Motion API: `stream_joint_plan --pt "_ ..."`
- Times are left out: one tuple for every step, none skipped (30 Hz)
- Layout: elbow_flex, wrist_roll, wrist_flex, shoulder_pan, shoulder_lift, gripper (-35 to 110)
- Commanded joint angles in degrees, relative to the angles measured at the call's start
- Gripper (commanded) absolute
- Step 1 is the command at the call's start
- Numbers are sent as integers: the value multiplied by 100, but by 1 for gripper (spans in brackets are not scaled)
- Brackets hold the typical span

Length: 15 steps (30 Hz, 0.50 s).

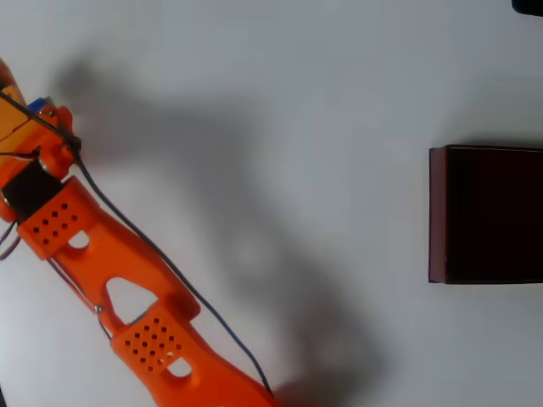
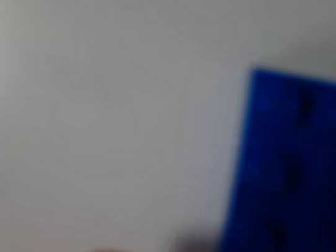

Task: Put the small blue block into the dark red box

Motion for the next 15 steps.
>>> stream_joint_plan --pt "-290 114 -62 -79 79 23" --pt "-290 114 -62 -79 70 23" --pt "-290 105 -88 -79 62 23" --pt "-290 105 -97 -79 44 23" --pt "-290 114 -105 -79 26 23" --pt "-290 123 -132 -79 18 23" --pt "-290 132 -158 -88 0 23" --pt "-290 132 -202 -88 -18 22" --pt "-290 141 -237 -97 -44 22" --pt "-290 149 -264 -97 -62 22" --pt "-299 158 -272 -105 -70 22" --pt "-299 176 -281 -105 -88 22" --pt "-316 193 -299 -114 -114 22" --pt "-334 193 -325 -114 -141 22" --pt "-343 202 -343 -123 -158 21"
